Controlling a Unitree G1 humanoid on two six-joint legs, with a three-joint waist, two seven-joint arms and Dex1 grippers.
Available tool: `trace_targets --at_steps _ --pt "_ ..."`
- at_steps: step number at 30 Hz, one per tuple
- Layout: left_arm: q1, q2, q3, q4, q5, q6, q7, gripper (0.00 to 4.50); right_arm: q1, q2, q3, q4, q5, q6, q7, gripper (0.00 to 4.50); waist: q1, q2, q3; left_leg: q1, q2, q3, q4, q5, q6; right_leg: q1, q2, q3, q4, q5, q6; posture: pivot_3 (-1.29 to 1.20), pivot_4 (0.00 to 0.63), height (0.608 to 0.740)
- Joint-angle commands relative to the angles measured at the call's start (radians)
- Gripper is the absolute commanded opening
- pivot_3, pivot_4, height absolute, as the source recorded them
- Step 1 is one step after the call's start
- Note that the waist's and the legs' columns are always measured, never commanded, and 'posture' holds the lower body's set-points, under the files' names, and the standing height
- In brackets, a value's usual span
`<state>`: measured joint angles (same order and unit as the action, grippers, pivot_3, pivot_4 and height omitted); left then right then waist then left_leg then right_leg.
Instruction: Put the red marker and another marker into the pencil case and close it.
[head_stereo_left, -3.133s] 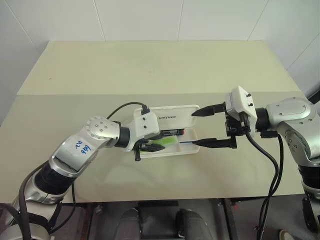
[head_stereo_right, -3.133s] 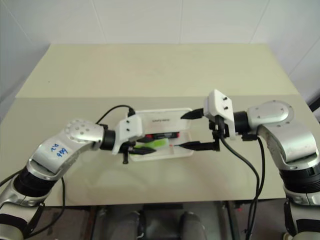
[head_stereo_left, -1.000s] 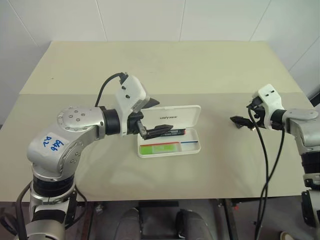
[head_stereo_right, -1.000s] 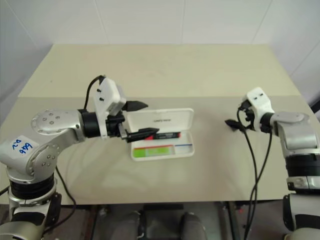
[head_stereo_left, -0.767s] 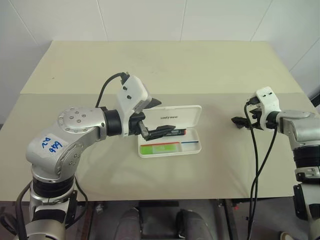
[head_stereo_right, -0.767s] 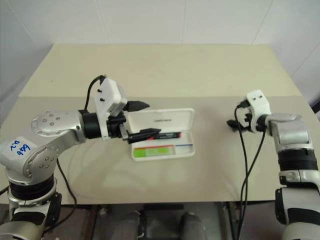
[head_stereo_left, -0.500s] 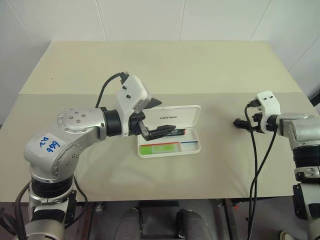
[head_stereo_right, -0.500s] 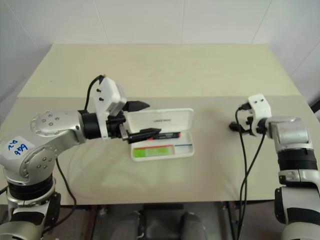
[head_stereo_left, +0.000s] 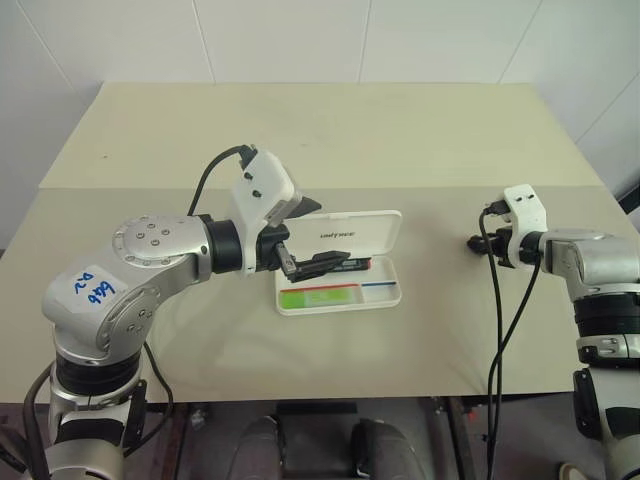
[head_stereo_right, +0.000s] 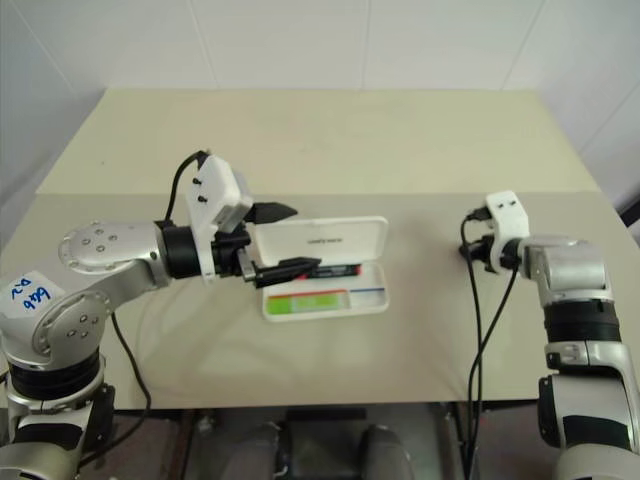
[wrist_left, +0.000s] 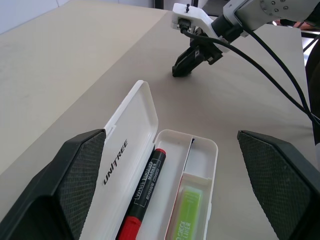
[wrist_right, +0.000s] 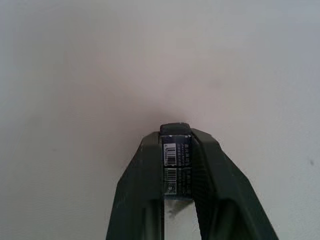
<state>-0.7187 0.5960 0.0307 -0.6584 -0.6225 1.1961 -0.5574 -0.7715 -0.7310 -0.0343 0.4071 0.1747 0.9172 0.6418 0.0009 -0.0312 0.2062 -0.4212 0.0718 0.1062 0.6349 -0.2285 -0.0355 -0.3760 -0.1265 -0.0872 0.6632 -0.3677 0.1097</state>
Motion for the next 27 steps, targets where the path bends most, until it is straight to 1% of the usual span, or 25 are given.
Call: trace_targets --at_steps 1,3,6,9,10,12,14,17,19,22,25,27 --pt "-0.006 0.019 0.02 -0.03 -0.015 -0.026 0.004 4.5 -0.027 -0.039 0.01 -0.049 -0.013 -0.012 0.023 0.39 -0.001 0.0 0.0 0.0 0.0 0.0 0.0 0.0 0.0 0.0 0.0 0.0 0.0 0.0 0.0 0.0 0.15 0.74" --pt "-0.002 0.033 0.024 -0.023 -0.013 -0.033 -0.001 4.5 -0.055 -0.059 0.006 -0.112 0.019 -0.017 0.077 0.39 -0.001 0.0 0.0 0.0 0.0 0.0 -0.001 0.0 0.0 -0.001 0.0 0.0 0.0 0.0 0.0 0.0 0.15 0.74" --pt "-0.005 0.049 0.031 -0.006 -0.012 -0.045 -0.005 4.5 -0.087 -0.095 -0.017 -0.249 0.106 -0.067 0.223 0.39 -0.004 0.003 0.002 -0.001 0.0 0.001 -0.002 0.0 0.0 -0.002 0.0 0.001 -0.001 0.0 0.0 0.0 0.15 0.74" --pt "-0.003 0.058 0.024 0.005 -0.009 -0.058 -0.009 4.5 -0.067 -0.115 -0.071 -0.447 0.263 -0.108 0.394 0.39 -0.001 0.003 0.002 0.0 0.0 0.001 -0.004 0.0 0.0 -0.002 0.001 0.001 -0.001 0.0 0.0 0.0 0.15 0.74" --pt "-0.004 0.059 0.022 0.009 -0.009 -0.062 -0.009 4.5 -0.063 -0.116 -0.082 -0.499 0.318 -0.092 0.437 0.39 -0.001 0.003 0.002 0.0 0.001 0.0 -0.004 0.0 0.0 -0.002 0.001 0.0 -0.002 0.0 0.0 0.0 0.15 0.74" --pt "-0.006 0.06 0.018 0.014 -0.01 -0.068 -0.011 4.5 -0.054 -0.122 -0.076 -0.562 0.373 -0.067 0.481 0.39 0.0 0.002 0.001 0.0 0.001 0.0 -0.003 0.0 0.0 -0.001 0.001 0.0 -0.002 0.0 0.0 0.0 0.15 0.74" --pt "-0.008 0.061 0.012 0.02 -0.009 -0.075 -0.012 4.5 -0.034 -0.134 -0.031 -0.608 0.389 -0.063 0.517 0.39 0.003 0.001 0.001 0.0 0.0 0.0 -0.002 -0.001 0.0 -0.001 0.001 0.001 -0.002 0.0 0.0 0.0 0.15 0.74" --pt "-0.01 0.065 0.008 0.022 -0.01 -0.08 -0.012 4.5 0.0 -0.17 0.046 -0.593 0.322 -0.098 0.525 0.39 0.01 0.001 0.001 -0.001 0.0 0.0 -0.001 -0.001 0.001 0.0 0.0 0.0 -0.002 0.0 0.0 0.0 0.15 0.74" --pt "-0.007 0.069 0.011 0.017 -0.012 -0.078 -0.01 4.5 0.004 -0.182 0.056 -0.577 0.309 -0.12 0.529 0.39 0.011 0.001 0.001 -0.001 -0.001 0.0 -0.001 -0.001 0.002 -0.001 0.0 0.001 -0.002 0.0 0.0 0.0 0.15 0.74" --pt "0.009 0.074 0.023 -0.003 -0.019 -0.066 -0.002 4.5 0.002 -0.163 0.047 -0.578 0.338 -0.131 0.542 0.39 0.012 0.001 0.001 -0.001 -0.001 0.0 -0.001 -0.001 0.001 -0.001 0.0 0.0 -0.002 0.0 0.0 0.0 0.15 0.74" --pt "0.014 0.077 0.025 -0.006 -0.023 -0.066 0.002 4.5 0.024 -0.12 0.083 -0.642 0.374 -0.127 0.554 0.39 0.006 0.001 0.001 0.0 0.0 0.0 -0.001 -0.001 0.001 -0.001 0.0 0.001 -0.002 0.0 0.0 0.0 0.15 0.74" --pt "0.016 0.081 0.02 -0.009 -0.023 -0.065 0.002 4.5 0.057 -0.102 0.128 -0.679 0.352 -0.172 0.568 0.39 0.004 0.001 0.001 0.0 0.0 0.0 -0.001 -0.001 0.001 -0.001 0.0 0.0 -0.001 0.0 0.0 0.0 0.15 0.74"
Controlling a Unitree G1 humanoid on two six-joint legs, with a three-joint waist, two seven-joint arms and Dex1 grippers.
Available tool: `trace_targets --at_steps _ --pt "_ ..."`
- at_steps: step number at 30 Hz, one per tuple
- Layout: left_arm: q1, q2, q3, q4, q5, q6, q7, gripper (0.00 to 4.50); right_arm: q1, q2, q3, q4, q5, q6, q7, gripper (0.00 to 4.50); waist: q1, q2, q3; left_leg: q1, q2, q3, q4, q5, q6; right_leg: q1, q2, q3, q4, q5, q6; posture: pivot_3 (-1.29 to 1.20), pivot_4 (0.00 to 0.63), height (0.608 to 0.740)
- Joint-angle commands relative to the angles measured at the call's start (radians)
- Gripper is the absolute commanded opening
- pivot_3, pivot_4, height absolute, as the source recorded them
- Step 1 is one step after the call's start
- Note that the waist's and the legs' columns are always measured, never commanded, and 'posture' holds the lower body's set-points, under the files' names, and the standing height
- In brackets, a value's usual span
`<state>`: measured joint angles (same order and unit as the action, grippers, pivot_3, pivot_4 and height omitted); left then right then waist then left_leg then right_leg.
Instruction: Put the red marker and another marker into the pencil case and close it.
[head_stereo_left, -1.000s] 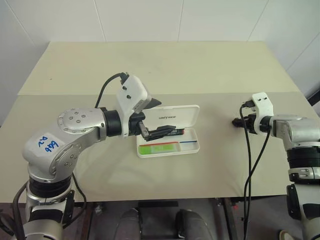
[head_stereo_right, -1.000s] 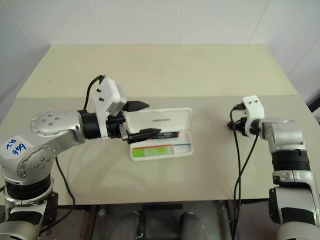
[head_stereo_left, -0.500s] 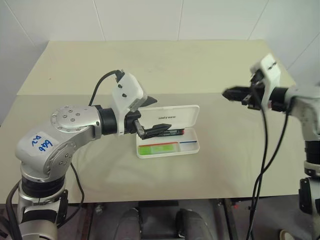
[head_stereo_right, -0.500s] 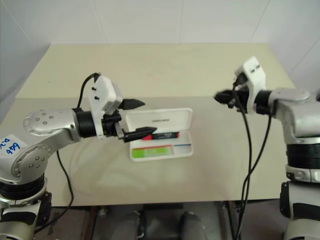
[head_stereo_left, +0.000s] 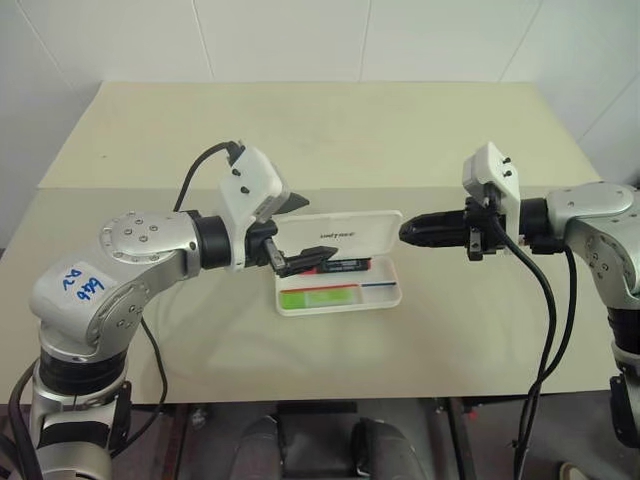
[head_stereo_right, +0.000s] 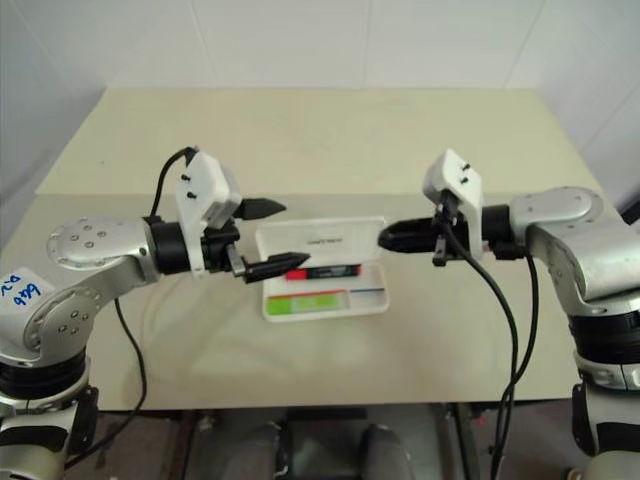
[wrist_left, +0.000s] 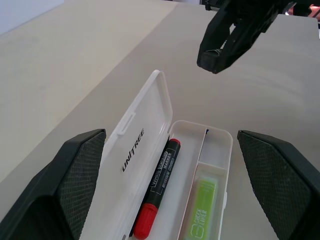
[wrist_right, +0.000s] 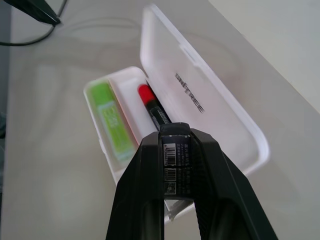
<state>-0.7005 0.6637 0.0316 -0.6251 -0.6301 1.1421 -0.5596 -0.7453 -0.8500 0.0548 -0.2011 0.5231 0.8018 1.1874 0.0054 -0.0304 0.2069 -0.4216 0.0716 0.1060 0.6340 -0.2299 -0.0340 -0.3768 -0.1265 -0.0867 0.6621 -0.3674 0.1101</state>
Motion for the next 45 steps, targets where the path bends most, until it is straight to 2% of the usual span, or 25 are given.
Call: trace_targets --at_steps 1,6,11,21,29,30,32,39,40,45 --pt "-0.002 0.016 0.016 -0.043 -0.015 -0.012 0.003 4.5 0.042 0.022 0.054 -0.079 -0.007 -0.076 0.027 0.39 0.0 0.0 0.0 0.0 0.0 0.0 0.0 0.0 0.0 0.0 0.0 0.0 0.0 0.0 0.0 0.0 0.15 0.74" --pt "0.021 0.044 -0.007 -0.053 -0.012 -0.019 -0.015 4.5 0.112 0.036 0.138 -0.029 -0.113 -0.277 0.075 0.39 0.0 0.0 0.0 0.0 -0.001 0.0 0.0 0.0 0.0 0.0 0.0 0.0 0.0 0.0 0.0 0.0 0.15 0.74" --pt "0.054 0.082 -0.037 -0.073 -0.001 -0.031 -0.04 4.5 0.102 0.055 0.192 0.042 -0.193 -0.387 0.099 0.39 -0.004 0.0 0.0 0.0 0.0 0.0 0.001 0.0 0.0 0.0 0.0 0.0 0.0 0.0 0.0 0.0 0.15 0.74" --pt "0.07 0.093 -0.046 -0.076 0.001 -0.048 -0.039 4.5 0.089 0.114 0.252 0.132 -0.331 -0.527 0.081 0.39 -0.005 0.0 0.0 0.0 0.0 0.0 0.001 0.0 0.0 0.0 0.0 0.0 0.0 0.0 0.0 0.0 0.15 0.74" --pt "0.07 0.095 -0.043 -0.082 -0.004 -0.046 -0.037 4.5 0.084 0.121 0.242 0.171 -0.352 -0.559 0.111 0.39 -0.005 0.0 0.0 0.0 0.0 0.0 0.001 0.0 0.0 0.0 0.0 0.0 0.0 0.0 0.0 0.0 0.15 0.74" --pt "0.07 0.095 -0.043 -0.083 -0.005 -0.046 -0.037 4.5 0.084 0.12 0.241 0.174 -0.353 -0.561 0.112 1.11 -0.005 0.0 0.0 0.0 0.0 0.0 0.001 0.0 0.0 0.0 0.0 0.0 0.0 0.0 0.0 0.0 0.15 0.74" --pt "0.069 0.094 -0.043 -0.081 -0.004 -0.047 -0.036 4.5 0.083 0.119 0.236 0.181 -0.356 -0.565 0.114 1.7 -0.005 0.0 0.0 0.0 0.0 0.0 0.001 0.0 0.0 0.0 0.0 0.0 0.0 0.0 0.0 0.0 0.15 0.74" --pt "0.062 0.089 -0.041 -0.078 -0.004 -0.049 -0.032 4.5 0.079 0.108 0.224 0.21 -0.355 -0.581 0.131 4.24 -0.005 0.0 0.0 0.0 0.0 0.0 0.001 0.0 0.0 0.0 0.0 0.0 0.0 0.0 0.0 0.0 0.15 0.74" --pt "0.059 0.088 -0.039 -0.074 -0.004 -0.054 -0.033 4.5 0.077 0.104 0.219 0.212 -0.349 -0.582 0.14 4.48 -0.005 0.0 0.0 0.0 0.0 0.0 0.001 0.0 0.0 0.0 0.0 0.0 0.0 0.0 0.0 0.0 0.15 0.74" --pt "0.002 0.078 0.037 -0.023 -0.024 -0.082 -0.039 4.5 0.074 0.084 0.13 0.18 -0.212 -0.539 0.222 4.48 -0.004 0.0 0.0 0.0 0.0 0.0 0.001 0.0 0.0 0.0 0.0 0.0 0.0 0.0 0.0 0.0 0.15 0.74"
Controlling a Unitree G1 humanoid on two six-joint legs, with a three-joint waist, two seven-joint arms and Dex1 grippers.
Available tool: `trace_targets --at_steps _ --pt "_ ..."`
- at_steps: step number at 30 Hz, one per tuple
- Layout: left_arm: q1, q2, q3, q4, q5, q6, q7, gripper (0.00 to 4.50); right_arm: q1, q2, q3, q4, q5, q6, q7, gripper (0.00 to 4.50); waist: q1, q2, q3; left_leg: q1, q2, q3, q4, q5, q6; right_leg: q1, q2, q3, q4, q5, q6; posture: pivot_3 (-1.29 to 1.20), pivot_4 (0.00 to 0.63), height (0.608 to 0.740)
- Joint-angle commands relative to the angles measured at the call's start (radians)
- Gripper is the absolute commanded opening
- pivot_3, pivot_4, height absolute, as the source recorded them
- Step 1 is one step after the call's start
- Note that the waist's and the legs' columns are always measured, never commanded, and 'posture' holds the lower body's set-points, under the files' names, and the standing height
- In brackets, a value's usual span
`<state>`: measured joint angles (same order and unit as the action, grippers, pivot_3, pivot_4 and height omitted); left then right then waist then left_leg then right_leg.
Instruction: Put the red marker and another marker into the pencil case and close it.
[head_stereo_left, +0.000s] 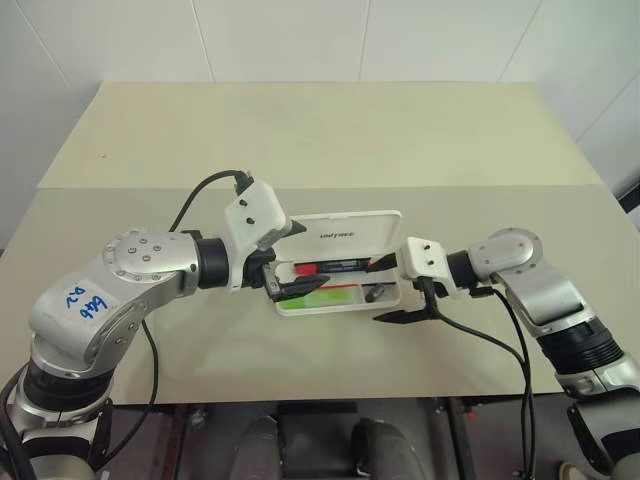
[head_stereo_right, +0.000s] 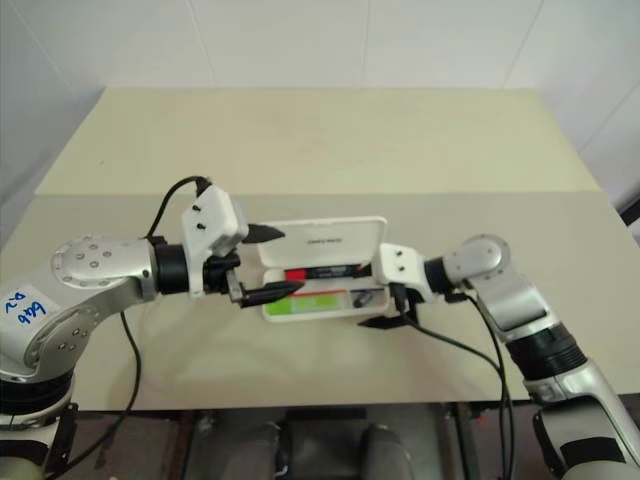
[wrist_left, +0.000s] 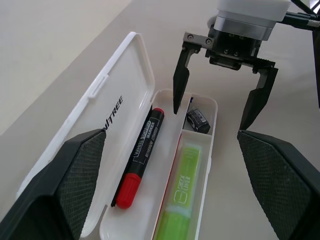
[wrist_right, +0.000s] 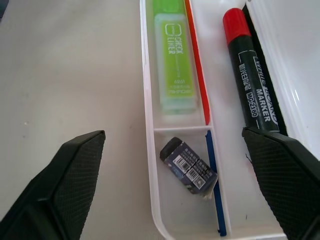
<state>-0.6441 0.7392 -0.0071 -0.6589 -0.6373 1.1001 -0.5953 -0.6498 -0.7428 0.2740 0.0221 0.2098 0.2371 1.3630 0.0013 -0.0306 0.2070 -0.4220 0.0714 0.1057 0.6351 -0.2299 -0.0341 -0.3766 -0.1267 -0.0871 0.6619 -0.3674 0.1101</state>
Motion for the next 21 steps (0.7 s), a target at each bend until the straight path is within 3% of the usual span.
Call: trace_targets --at_steps 1,5,10,19,21 --pt "-0.078 0.011 0.099 0.036 -0.017 -0.049 -0.007 4.5 -0.027 -0.024 -0.123 -0.049 0.152 0.06 0.061 4.48 0.0 0.0 0.0 0.0 0.0 0.0 0.0 0.0 0.0 0.0 0.0 0.0 0.0 0.0 0.0 0.0 0.15 0.74" --pt "-0.223 0.078 0.17 0.238 0.035 -0.132 -0.033 4.5 -0.085 -0.021 -0.29 -0.006 0.349 0.209 0.055 4.48 0.0 0.0 0.0 0.0 0.0 0.0 0.0 0.0 0.0 0.0 0.0 -0.001 0.0 0.0 0.0 0.0 0.15 0.74" --pt "-0.341 0.149 0.055 0.539 0.156 -0.271 -0.146 4.5 -0.1 -0.008 -0.415 -0.026 0.495 0.318 0.016 4.48 -0.001 0.0 0.0 0.001 0.0 0.0 -0.003 0.0 0.0 0.0 0.001 -0.001 0.0 0.0 0.0 0.0 0.15 0.74" --pt "-0.535 -0.038 -0.093 1.206 0.35 -0.588 -0.322 4.5 0.013 -0.024 -0.503 -0.252 0.641 0.438 -0.108 4.48 0.021 -0.001 0.001 -0.001 0.0 0.002 0.001 0.0 0.001 -0.001 0.001 -0.001 0.001 0.0 0.001 0.0 0.15 0.74" --pt "-0.566 -0.064 -0.093 1.299 0.378 -0.643 -0.34 4.1 0.035 -0.031 -0.516 -0.277 0.652 0.443 -0.129 4.5 0.022 -0.001 0.001 -0.001 0.0 0.003 0.001 0.0 0.001 -0.001 0.001 -0.001 0.001 0.0 0.001 0.0 0.15 0.74"
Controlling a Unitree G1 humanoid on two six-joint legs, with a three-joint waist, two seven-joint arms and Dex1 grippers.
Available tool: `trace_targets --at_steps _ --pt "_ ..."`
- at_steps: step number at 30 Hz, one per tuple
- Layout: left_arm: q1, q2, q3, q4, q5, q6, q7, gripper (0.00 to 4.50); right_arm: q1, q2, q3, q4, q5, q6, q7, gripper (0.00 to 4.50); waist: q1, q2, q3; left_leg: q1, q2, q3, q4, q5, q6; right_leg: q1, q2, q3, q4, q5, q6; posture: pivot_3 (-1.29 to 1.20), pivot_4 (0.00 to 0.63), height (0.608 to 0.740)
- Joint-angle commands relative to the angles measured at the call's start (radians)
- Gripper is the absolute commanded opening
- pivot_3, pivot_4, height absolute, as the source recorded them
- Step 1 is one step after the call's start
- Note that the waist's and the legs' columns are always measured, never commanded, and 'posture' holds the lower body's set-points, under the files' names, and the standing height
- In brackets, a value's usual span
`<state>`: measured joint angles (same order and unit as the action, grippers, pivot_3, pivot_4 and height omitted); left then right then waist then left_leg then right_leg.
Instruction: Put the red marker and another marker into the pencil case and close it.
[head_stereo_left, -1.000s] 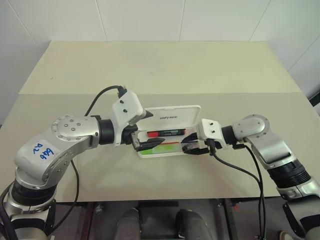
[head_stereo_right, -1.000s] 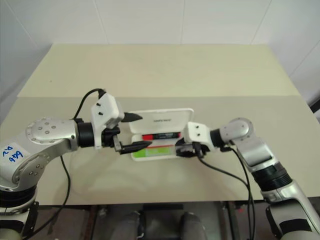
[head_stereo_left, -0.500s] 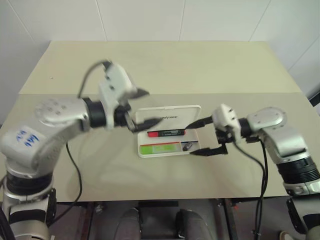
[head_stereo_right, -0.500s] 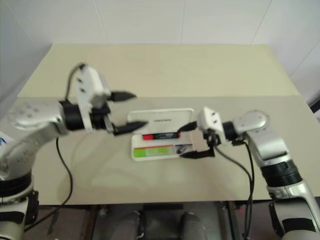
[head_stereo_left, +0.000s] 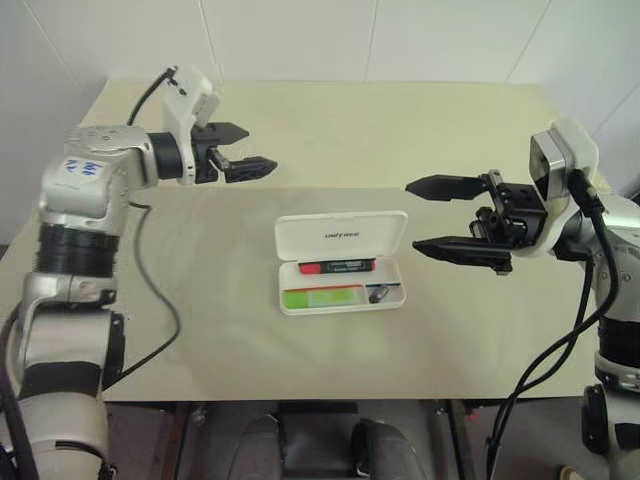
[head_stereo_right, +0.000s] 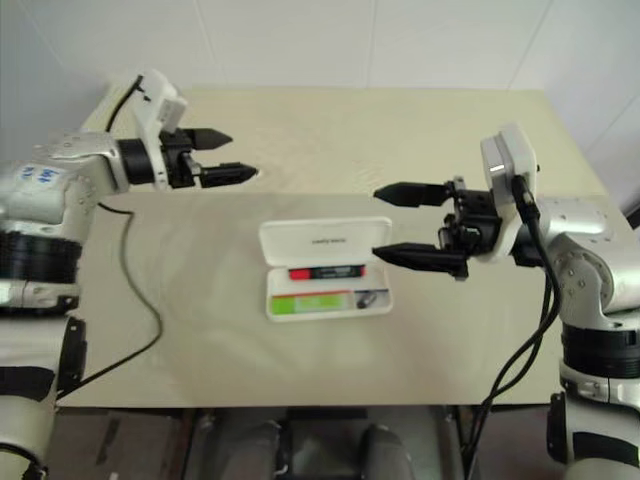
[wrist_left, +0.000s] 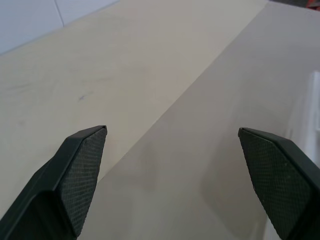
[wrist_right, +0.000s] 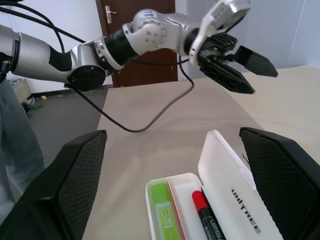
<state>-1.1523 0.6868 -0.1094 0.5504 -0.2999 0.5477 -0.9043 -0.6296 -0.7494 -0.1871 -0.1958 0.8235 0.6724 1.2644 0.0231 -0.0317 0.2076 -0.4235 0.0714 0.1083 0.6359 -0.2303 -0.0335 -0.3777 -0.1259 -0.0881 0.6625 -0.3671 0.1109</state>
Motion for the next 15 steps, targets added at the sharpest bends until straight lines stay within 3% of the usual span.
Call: trace_targets --at_steps 1,4,8,12,15 --pt "-0.073 -0.025 0.013 0.134 0.051 -0.114 -0.039 3.87 0.027 -0.028 -0.062 -0.072 0.044 0.012 -0.042 4.5 -0.001 0.0 0.0 0.0 0.0 0.0 0.0 0.0 0.0 0.0 0.0 0.0 0.0 0.0 0.0 0.0 0.15 0.74" --pt "-0.098 -0.051 0.019 0.214 0.07 -0.156 -0.075 2.84 0.045 -0.043 -0.067 -0.09 0.032 0.025 -0.1 4.5 -0.001 0.0 0.0 0.0 0.0 0.0 0.001 0.0 0.0 0.0 0.0 0.0 0.0 0.0 0.0 0.0 0.15 0.74" --pt "-0.065 -0.07 0.006 0.208 0.075 -0.166 -0.161 1.47 -0.033 -0.04 0.023 -0.048 -0.117 0.055 -0.298 4.5 -0.008 0.0 0.0 0.0 0.0 0.001 0.001 0.0 0.0 -0.001 0.0 0.001 0.001 0.0 0.0 0.0 0.15 0.74" --pt "-0.026 -0.081 0.006 0.152 0.071 -0.15 -0.22 0.1 -0.047 -0.057 0.09 -0.052 -0.185 0.044 -0.302 4.5 -0.008 0.0 0.0 0.0 0.0 0.001 0.0 0.0 0.0 -0.002 0.0 0.001 0.001 0.0 0.0 0.0 0.15 0.74" --pt "0.007 -0.085 0.002 0.097 0.067 -0.124 -0.246 0.04 -0.051 -0.055 0.105 -0.058 -0.195 0.034 -0.287 4.5 -0.009 0.0 0.0 0.0 0.0 0.001 0.001 0.0 0.0 -0.002 0.0 0.001 0.001 0.0 0.0 0.0 0.15 0.74"
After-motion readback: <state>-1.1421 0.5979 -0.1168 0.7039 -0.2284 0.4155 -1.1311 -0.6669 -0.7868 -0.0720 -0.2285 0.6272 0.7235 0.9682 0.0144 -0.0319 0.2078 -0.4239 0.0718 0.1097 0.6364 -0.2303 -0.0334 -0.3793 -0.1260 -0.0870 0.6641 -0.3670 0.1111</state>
